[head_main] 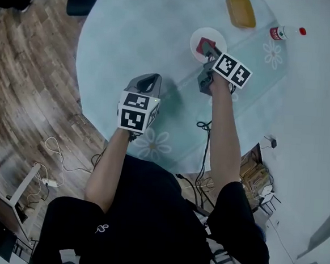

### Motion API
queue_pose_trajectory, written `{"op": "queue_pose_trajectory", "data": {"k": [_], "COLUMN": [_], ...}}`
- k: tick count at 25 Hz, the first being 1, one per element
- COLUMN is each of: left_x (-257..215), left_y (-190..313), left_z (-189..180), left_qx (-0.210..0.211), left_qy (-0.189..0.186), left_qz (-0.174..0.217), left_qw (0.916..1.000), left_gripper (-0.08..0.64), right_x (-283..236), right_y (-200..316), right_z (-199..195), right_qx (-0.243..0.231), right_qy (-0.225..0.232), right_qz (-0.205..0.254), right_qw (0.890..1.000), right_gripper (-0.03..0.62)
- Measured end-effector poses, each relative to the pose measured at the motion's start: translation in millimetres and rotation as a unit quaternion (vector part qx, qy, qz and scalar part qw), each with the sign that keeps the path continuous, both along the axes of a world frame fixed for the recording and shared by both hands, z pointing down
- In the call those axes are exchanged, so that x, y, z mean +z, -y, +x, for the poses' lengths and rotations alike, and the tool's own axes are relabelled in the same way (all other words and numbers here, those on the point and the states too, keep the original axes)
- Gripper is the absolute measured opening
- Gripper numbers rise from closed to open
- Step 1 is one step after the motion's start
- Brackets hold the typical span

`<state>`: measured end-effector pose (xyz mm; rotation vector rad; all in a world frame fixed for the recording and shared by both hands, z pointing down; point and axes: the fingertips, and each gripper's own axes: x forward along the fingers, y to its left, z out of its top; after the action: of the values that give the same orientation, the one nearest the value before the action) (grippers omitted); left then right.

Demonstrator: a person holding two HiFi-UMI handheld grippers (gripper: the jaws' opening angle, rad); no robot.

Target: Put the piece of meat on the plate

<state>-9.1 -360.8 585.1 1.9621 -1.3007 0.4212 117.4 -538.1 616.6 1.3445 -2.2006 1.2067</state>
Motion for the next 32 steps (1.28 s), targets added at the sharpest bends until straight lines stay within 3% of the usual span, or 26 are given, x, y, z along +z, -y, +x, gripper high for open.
{"op": "queue_pose_trajectory", "data": {"k": [6,10,14,17,20,23,26,28,32], "left_x": [-1.2,-10.5,-22.2,-35.1,-53.2,-86.8,-134.3,-154.7,-185.3], "left_y": [-5.1,-10.4,-17.9,-25.3,-31.8,-37.6,-43.4,-49.9,-50.2], "left_z": [-7.2,-6.1,-9.0,-9.0,-6.3,-2.3,5.7,9.7,24.7], "left_qx": [-0.005,-0.005,-0.01,-0.015,-0.018,-0.035,-0.036,-0.033,-0.031], "left_qy": [-0.001,0.0,0.0,-0.003,-0.001,-0.031,-0.06,-0.045,-0.036], "left_qz": [0.001,0.011,0.021,0.034,0.053,0.078,0.134,0.162,0.2], "left_qw": [1.0,0.9999,0.9997,0.9993,0.9984,0.9958,0.9885,0.9852,0.9786], "left_gripper": [-0.005,-0.005,-0.005,-0.005,-0.005,-0.005,-0.005,-0.005,-0.005], "right_x": [8.5,18.4,2.2,-27.2,-67.0,-109.7,-163.8,-195.1,-237.1], "right_y": [17.2,12.5,2.8,-11.3,-33.2,-60.7,-94.1,-120.9,-171.2], "right_z": [14.8,41.4,59.3,59.1,57.6,63.1,63.0,62.2,68.5], "right_qx": [0.02,0.048,0.081,0.09,0.108,0.139,0.129,0.116,0.105], "right_qy": [-0.01,-0.044,-0.035,-0.005,0.036,0.093,0.153,0.154,0.104], "right_qz": [-0.011,-0.036,-0.016,0.02,0.068,0.111,0.185,0.236,0.292], "right_qw": [1.0,0.997,0.996,0.996,0.991,0.98,0.962,0.952,0.945], "right_gripper": [0.114,0.192,0.216,0.2,0.136,0.017,0.006,0.006,0.006]}}
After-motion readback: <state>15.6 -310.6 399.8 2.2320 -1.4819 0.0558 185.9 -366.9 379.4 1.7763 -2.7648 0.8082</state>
